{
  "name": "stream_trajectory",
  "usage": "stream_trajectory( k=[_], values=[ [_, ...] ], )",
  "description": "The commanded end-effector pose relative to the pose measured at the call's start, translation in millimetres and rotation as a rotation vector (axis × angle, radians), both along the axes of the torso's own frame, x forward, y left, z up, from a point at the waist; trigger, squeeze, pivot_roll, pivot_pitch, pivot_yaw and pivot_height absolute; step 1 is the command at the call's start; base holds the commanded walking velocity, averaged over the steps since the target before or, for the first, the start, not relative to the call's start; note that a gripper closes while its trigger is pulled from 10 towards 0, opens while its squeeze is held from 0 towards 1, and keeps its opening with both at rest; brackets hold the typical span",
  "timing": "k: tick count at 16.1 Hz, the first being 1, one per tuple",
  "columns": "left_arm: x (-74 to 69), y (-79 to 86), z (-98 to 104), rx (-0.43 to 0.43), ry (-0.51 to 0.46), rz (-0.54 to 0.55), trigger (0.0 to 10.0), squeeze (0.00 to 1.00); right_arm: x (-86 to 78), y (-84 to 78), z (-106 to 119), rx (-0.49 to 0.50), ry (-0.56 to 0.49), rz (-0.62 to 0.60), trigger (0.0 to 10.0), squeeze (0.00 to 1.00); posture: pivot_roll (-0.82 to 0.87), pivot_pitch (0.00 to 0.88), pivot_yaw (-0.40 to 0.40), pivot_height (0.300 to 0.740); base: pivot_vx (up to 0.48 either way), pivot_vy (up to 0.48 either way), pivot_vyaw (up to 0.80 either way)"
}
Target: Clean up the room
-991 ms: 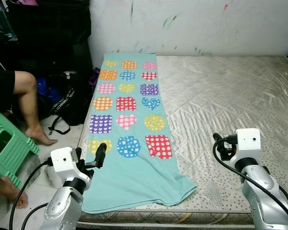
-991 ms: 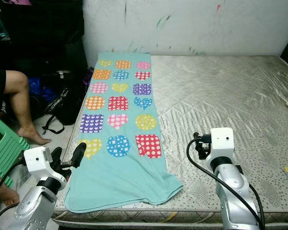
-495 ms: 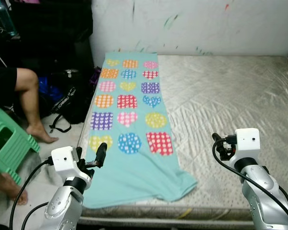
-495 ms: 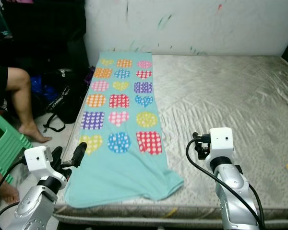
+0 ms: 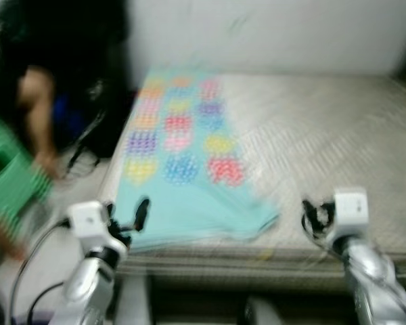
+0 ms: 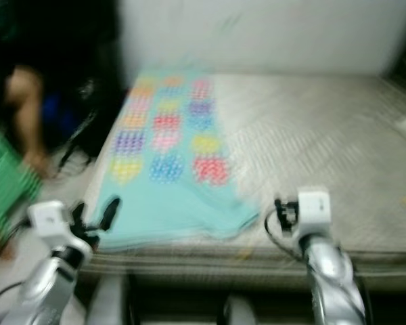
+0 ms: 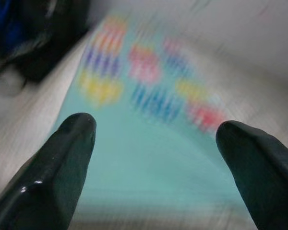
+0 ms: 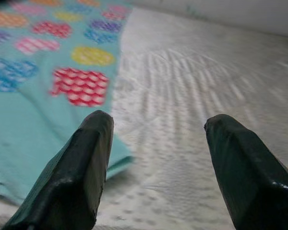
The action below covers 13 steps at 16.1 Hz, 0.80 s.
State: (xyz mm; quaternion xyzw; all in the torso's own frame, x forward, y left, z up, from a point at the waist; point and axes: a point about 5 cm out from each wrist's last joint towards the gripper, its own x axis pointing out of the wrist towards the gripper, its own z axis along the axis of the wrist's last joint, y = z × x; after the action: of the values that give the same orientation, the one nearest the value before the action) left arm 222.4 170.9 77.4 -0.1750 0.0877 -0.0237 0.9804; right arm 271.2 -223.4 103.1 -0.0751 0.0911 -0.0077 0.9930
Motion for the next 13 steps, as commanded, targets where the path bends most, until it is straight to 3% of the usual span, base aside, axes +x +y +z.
stream_trajectory(
  k=[1, 10, 13],
  values=[
    [2.3, 1.8, 3.2, 0.019, -0.008, 0.005, 10.0, 0.0, -0.9, 2.7, -2.2, 0.0, 0.011, 0.013, 10.0, 0.0, -0.09, 0.0, -0.003, 0.56, 0.0, 0.0, 0.0],
    [0.3, -0.9, 4.6, 0.029, -0.019, -0.028, 10.0, 0.0, 1.4, 2.6, -2.0, -0.013, 0.008, 0.022, 10.0, 0.0, -0.08, 0.0, -0.004, 0.56, 0.0, 0.0, 0.0],
    [-0.5, -2.0, 5.8, 0.015, -0.028, -0.036, 10.0, 0.0, 1.2, 5.1, -2.1, -0.02, 0.008, 0.037, 10.0, 0.0, -0.08, 0.0, -0.004, 0.56, 0.261, 0.0, 0.0]
  ],
)
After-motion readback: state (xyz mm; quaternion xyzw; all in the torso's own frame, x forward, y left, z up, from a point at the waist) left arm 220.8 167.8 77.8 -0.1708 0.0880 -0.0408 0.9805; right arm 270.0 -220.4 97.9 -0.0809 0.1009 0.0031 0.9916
